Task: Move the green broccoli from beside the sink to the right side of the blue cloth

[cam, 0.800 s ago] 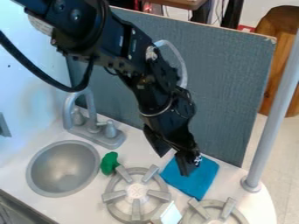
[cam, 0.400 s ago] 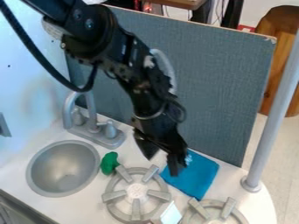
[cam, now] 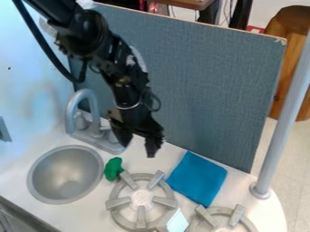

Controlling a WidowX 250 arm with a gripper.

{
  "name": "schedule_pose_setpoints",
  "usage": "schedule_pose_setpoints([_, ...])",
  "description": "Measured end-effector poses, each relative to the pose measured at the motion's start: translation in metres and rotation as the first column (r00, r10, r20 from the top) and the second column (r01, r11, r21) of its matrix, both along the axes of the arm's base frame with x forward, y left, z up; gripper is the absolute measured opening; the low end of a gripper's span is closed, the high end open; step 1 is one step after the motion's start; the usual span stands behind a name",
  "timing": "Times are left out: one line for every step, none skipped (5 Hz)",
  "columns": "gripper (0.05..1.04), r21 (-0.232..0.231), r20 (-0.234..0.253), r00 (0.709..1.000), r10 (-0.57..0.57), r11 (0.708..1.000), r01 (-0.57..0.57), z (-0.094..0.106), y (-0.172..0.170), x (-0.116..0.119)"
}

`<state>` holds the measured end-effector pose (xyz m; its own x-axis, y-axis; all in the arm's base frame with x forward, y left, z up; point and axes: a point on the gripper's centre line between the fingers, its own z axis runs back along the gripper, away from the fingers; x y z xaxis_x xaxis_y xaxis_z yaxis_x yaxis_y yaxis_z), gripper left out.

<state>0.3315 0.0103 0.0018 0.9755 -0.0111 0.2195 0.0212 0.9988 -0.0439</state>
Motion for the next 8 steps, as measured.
schedule_pose_setpoints([1.009, 0.039, 0.009, 0.999, 0.036, 0.999, -0.036, -0.015, 0.026, 0.01])
schedule_pose_setpoints([1.009, 0.079, 0.023, 0.999, 0.049, 0.996, -0.051, -0.024, 0.05, 0.015])
schedule_pose_setpoints([1.009, 0.125, 0.029, 0.998, 0.049, 0.991, -0.052, -0.035, 0.068, 0.016])
schedule_pose_setpoints([1.009, 0.149, 0.024, 0.998, 0.053, 0.987, -0.056, -0.047, 0.081, 0.017])
schedule_pose_setpoints([1.009, 0.149, 0.01, 0.998, 0.065, 0.987, -0.066, -0.059, 0.097, 0.016])
schedule_pose_setpoints([1.009, 0.149, 0.005, 0.998, 0.068, 0.987, -0.068, -0.07, 0.106, 0.018])
schedule_pose_setpoints([1.009, 0.129, 0.01, 0.996, 0.087, 0.988, -0.087, -0.083, 0.116, 0.021])
schedule_pose_setpoints([1.009, 0.092, 0.021, 0.995, 0.102, 0.99, -0.103, -0.094, 0.118, 0.026])
